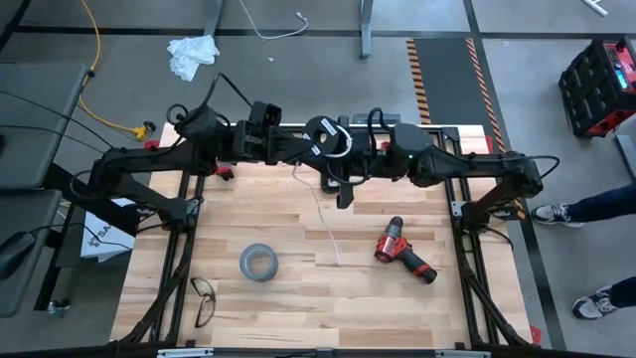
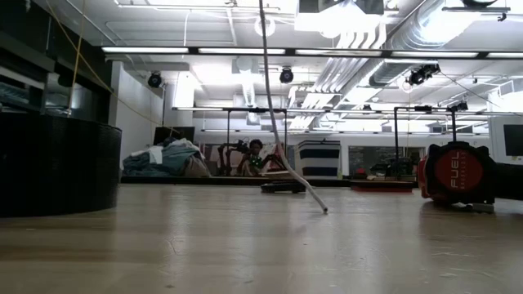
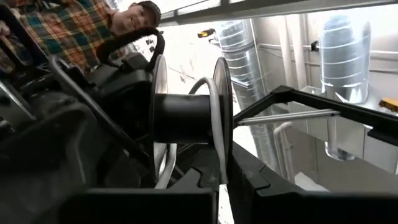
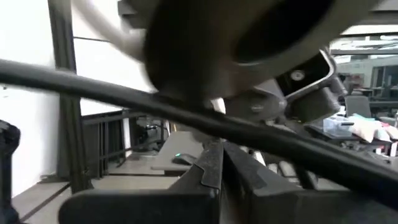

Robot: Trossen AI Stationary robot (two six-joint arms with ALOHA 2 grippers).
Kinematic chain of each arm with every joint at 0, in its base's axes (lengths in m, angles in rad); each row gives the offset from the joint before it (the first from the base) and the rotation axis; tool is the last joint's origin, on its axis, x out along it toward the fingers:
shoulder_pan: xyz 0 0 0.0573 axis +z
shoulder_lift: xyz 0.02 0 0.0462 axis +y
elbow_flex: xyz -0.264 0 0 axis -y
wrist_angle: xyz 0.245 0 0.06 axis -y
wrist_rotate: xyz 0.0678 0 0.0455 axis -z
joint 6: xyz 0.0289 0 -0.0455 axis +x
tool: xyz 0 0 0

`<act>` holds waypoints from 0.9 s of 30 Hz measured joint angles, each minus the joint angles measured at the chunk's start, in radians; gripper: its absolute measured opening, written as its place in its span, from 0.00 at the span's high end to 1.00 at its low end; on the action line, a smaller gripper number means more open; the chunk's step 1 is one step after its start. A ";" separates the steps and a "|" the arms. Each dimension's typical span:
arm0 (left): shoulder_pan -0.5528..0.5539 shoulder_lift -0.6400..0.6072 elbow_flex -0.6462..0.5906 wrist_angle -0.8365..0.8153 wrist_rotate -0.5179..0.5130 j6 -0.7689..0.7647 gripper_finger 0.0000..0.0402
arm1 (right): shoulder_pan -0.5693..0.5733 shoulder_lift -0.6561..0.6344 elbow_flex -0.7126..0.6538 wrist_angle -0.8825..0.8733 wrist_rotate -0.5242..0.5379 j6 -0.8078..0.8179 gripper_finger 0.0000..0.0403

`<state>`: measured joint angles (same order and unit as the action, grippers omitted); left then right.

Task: Coil cords
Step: Coil the white wire

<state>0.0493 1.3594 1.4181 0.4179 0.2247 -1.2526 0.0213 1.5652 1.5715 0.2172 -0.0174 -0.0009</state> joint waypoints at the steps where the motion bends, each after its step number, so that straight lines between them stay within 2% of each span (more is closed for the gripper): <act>1: -0.004 0.000 0.000 -0.001 -0.003 0.000 1.00 | -0.002 0.002 0.000 0.006 0.004 0.000 1.00; 8: -0.013 0.000 0.000 0.000 -0.021 -0.003 1.00 | -0.005 0.040 0.000 0.094 0.016 0.000 1.00; 19: -0.086 0.000 0.000 -0.009 0.028 -0.132 1.00 | -0.052 0.051 0.000 0.143 0.032 -0.034 1.00; 23: -0.107 -0.002 0.000 -0.021 0.025 -0.146 1.00 | -0.076 0.051 0.000 0.147 0.008 -0.034 1.00; 27: -0.111 -0.024 0.000 -0.112 0.027 -0.097 1.00 | -0.098 0.050 0.000 0.143 -0.030 -0.035 1.00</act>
<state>-0.0620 1.3352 1.4181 0.3061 0.2518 -1.3500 -0.0768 1.6154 1.5715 0.3602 -0.0472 -0.0355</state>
